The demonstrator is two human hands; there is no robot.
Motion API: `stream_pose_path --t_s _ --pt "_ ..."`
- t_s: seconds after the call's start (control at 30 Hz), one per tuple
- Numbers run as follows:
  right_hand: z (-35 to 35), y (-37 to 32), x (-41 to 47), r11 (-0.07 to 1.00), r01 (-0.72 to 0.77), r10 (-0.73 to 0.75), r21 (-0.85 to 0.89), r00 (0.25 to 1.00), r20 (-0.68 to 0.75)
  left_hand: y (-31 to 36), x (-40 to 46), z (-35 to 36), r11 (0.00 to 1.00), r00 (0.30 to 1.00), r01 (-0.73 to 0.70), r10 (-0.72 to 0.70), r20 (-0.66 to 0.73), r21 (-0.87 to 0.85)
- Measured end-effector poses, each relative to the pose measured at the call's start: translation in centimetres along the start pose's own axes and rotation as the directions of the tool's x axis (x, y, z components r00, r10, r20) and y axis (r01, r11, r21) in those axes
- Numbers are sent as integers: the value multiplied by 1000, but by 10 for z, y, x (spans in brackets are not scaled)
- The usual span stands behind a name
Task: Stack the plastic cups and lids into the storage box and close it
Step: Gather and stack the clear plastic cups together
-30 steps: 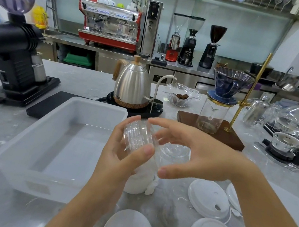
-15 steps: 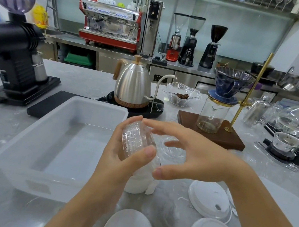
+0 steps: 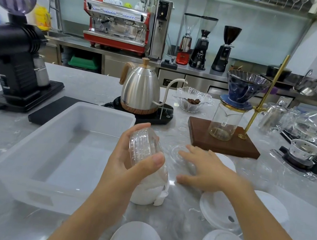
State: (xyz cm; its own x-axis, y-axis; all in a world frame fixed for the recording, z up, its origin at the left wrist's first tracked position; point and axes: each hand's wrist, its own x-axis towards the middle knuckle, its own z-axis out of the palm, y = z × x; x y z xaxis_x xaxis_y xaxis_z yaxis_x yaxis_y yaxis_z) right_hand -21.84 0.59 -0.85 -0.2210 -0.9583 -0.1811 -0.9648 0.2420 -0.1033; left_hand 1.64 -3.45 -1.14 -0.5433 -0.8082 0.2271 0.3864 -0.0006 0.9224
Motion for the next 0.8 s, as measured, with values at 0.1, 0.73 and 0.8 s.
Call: stream_pose_path --t_s 0.1,0.73,0.8 --pt "1 3 -1 998 -3 1 61 1000 31 1 -1 1 1000 1000 11 -11 -1 -7" --pt "-40 0 -20 838 237 -93 491 949 -300 6 -3 2 1000 999 23 -23 25 -18" --pt "-50 -2 -27 783 277 -118 556 945 -305 6 -3 2 1000 1000 22 -22 22 -17"
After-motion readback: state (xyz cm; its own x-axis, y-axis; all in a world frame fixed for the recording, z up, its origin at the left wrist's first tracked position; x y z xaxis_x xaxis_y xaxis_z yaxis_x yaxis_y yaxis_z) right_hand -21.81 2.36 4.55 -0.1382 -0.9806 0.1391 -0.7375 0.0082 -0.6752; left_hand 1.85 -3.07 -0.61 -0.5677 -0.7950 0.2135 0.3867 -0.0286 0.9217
